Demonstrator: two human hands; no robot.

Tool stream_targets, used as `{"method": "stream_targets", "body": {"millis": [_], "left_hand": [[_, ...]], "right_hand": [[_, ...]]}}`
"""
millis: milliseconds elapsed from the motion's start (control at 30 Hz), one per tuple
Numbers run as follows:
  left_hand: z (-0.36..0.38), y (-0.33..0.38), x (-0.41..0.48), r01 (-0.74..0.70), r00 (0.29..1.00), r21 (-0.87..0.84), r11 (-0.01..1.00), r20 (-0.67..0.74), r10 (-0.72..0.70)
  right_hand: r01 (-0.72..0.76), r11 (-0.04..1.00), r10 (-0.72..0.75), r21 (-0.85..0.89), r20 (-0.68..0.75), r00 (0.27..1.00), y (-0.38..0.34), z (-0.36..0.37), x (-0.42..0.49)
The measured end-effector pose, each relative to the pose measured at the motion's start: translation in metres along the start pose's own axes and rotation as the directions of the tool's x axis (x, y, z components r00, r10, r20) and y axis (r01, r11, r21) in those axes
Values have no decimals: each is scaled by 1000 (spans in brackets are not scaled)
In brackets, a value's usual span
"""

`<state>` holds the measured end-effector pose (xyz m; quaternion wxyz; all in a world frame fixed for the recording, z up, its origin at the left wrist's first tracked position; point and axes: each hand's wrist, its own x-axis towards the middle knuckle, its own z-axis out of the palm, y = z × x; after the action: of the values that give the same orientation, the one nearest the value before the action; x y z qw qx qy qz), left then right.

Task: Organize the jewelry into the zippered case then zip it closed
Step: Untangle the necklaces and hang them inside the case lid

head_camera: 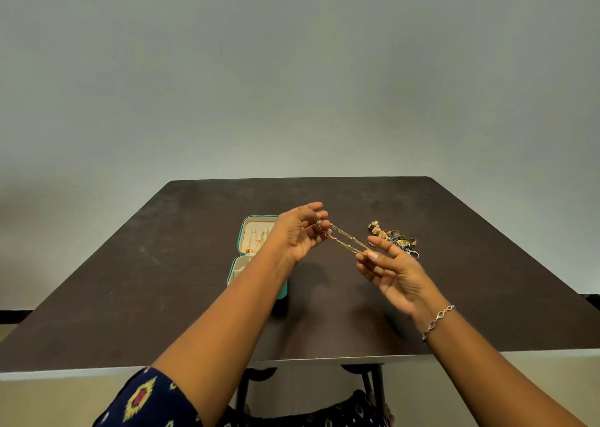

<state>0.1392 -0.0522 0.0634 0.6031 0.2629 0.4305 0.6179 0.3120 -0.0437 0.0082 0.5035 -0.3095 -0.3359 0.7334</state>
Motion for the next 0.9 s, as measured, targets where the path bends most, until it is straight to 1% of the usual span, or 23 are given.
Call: {"method": "stream_targets", "body": {"millis": [100,267,367,433,600,700,833,900], "left_hand": [[-5,-7,0,39,999,-5,999,-12,-39],[-12,-23,0,56,998,-11,998,-14,-56],[-17,-31,-1,62,998,-32,998,-10,-62],[-19,-36,-2,62,998,-34,997,-4,-62],[-23,-37,-4,17,1000,6,1000,12,-17],[-26,-33,-7,10,999,132,991,32,-14],[-34,-27,-11,36,993,268,963,96,-64],[-38,-24,-12,-4,994,311,950,107,-31]], "right_hand": [[-2,997,3,78,-17,1000,-7,0,1],[-6,989,12,149,-40,999,-12,5,-2],[-15,987,27,161,-77,997,-13,10,-3],[1,991,14,135,-114,993,-14,15,-3],[52,998,-58,-36,-163,985,-25,30,-3],[52,984,-78,-171,-147,986,-36,42,0],[33,921,-72,-388,-88,993,-51,53,9],[20,876,-56,-482,-62,996,-57,54,13]]}}
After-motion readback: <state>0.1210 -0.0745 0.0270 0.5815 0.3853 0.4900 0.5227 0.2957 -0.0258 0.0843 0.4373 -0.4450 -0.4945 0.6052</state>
